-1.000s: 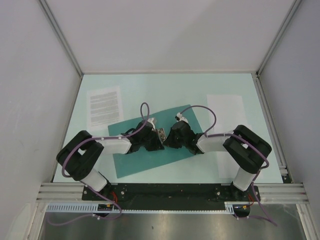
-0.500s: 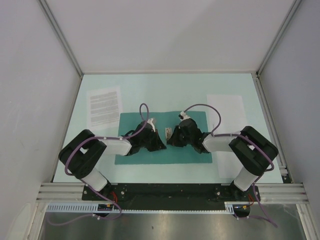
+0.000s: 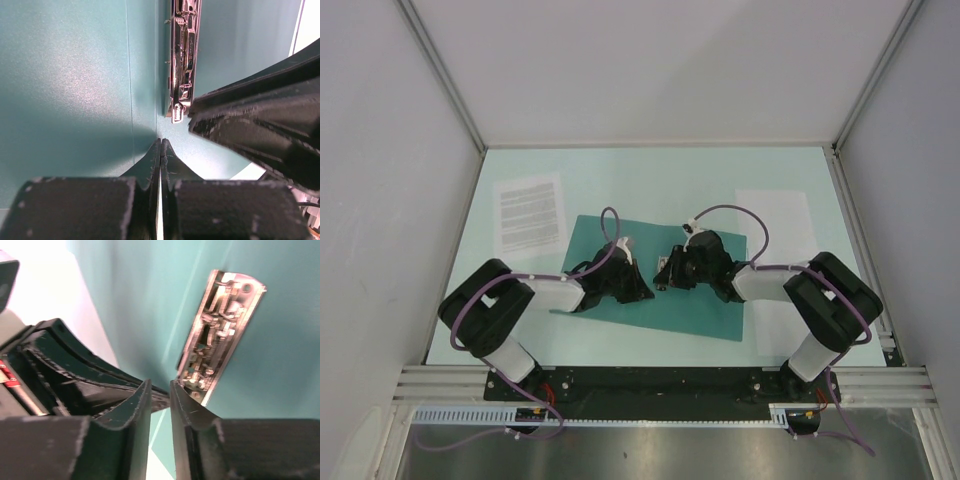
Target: Put the files into the folder
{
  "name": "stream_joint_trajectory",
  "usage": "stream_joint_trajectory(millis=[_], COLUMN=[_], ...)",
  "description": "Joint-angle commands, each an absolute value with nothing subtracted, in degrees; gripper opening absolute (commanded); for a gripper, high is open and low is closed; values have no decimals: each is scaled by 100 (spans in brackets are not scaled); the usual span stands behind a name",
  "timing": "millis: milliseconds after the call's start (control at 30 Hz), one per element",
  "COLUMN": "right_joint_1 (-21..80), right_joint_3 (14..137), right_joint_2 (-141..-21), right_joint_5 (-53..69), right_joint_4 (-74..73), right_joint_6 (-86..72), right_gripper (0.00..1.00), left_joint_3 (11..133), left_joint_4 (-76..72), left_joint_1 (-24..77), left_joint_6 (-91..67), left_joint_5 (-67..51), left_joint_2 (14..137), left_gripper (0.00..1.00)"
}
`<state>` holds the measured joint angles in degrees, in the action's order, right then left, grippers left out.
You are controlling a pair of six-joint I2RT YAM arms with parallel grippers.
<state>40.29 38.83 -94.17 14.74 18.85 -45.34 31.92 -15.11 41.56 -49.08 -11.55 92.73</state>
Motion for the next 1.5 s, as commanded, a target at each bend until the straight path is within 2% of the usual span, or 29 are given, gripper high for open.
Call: stream_joint_trajectory(millis=[0,33,133,333,533,867,900,933,1100,1233,1467], right_joint_1=[4025,4025,4087,4166,4157,4069,4052,4052,4034,4061,4087], right_joint_3=[3876,3876,3876,3780,3648,3472,3437,3419,3401,3401,3506], right_joint_2=[-9492,-9483,-9440,-9369,-9483,-9712,-9695,-9668,-9624,-9615,-9641], right_joint_5=[1670,1653,1389,1108,1221,1380,1362,1362,1441,1547,1495], right_joint_4=[2285,2259,1891,1626,1950,2478,2487,2487,2329,2329,2032], right_joint_6=[-4693,-4685,-4509,-4316,-4377,-4658,-4658,-4658,-4509,-4509,-4369], right_gripper=[27,28,38,31,32,13,10,0,0,0,0], left_joint_3=[2742,2751,2786,2777,2751,2883,2900,2944,3417,4060,3569], left_joint_4=[519,527,562,571,554,835,870,992,1362,1512,1371], left_joint_1=[4430,4438,4438,4447,4447,4570,4570,4570,4553,4500,4482], left_joint_6=[-4605,-4605,-4588,-4597,-4614,-4623,-4623,-4623,-4536,-4482,-4772], left_joint_5=[-527,-527,-519,-510,-518,-404,-369,-343,-176,-324,-26], left_joint_2=[9896,9905,9879,9896,9861,9536,9458,9414,9176,9640,10239], left_gripper=[0,0,0,0,0,0,0,0,0,0,0])
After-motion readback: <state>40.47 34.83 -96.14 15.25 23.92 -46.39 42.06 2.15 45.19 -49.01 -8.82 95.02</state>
